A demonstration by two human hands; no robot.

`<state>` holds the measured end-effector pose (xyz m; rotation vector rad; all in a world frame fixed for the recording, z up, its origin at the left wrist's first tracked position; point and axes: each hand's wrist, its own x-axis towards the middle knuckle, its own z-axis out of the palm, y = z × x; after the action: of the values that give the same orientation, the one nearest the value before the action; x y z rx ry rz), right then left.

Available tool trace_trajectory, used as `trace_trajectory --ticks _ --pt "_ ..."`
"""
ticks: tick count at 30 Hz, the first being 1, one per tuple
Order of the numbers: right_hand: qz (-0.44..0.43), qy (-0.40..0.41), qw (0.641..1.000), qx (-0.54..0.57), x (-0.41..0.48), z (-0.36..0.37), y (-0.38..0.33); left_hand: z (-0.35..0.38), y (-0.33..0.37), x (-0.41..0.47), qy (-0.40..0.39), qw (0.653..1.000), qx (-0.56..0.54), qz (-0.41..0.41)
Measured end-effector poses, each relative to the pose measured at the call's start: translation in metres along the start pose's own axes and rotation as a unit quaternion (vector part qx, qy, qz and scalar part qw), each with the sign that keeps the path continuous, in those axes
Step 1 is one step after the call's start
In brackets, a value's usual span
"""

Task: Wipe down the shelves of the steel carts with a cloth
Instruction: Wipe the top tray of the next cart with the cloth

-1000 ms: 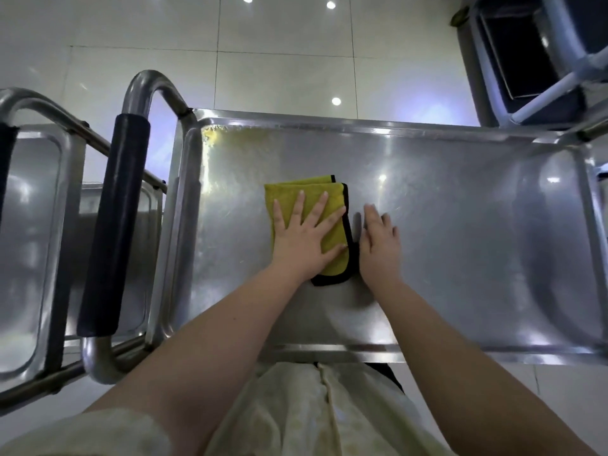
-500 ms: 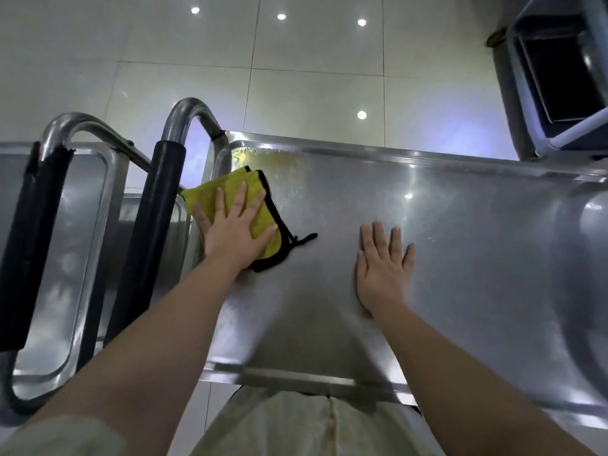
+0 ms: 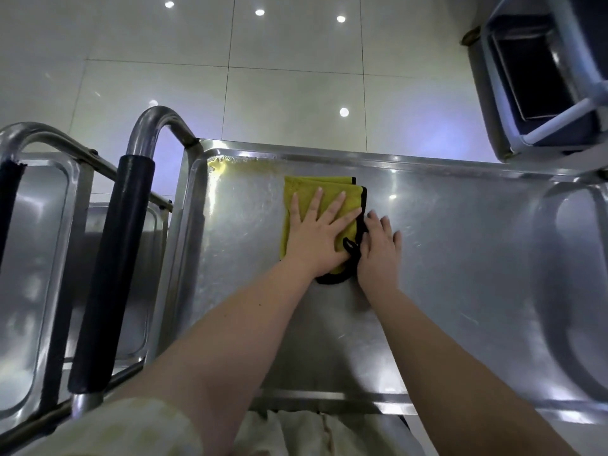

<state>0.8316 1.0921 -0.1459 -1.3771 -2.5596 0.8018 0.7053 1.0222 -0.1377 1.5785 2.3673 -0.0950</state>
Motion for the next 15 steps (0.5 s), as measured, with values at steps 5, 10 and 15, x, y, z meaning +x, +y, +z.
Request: trace_trajectory --ticks 5,10,15 --pt "-0.019 -0.052 0.989 -0.140 0.016 0.007 0.008 -0.004 -0.015 0.008 -0.003 1.000 -0.010 -0.013" --pt "-0.016 -0.053 0.989 -0.139 0.011 0.010 0.008 -0.014 -0.088 0.015 -0.006 0.996 -0.014 -0.089" --pt "-0.015 -0.056 0.988 -0.145 0.010 0.009 0.006 -0.014 -0.161 -0.019 0.008 0.978 -0.045 -0.205"
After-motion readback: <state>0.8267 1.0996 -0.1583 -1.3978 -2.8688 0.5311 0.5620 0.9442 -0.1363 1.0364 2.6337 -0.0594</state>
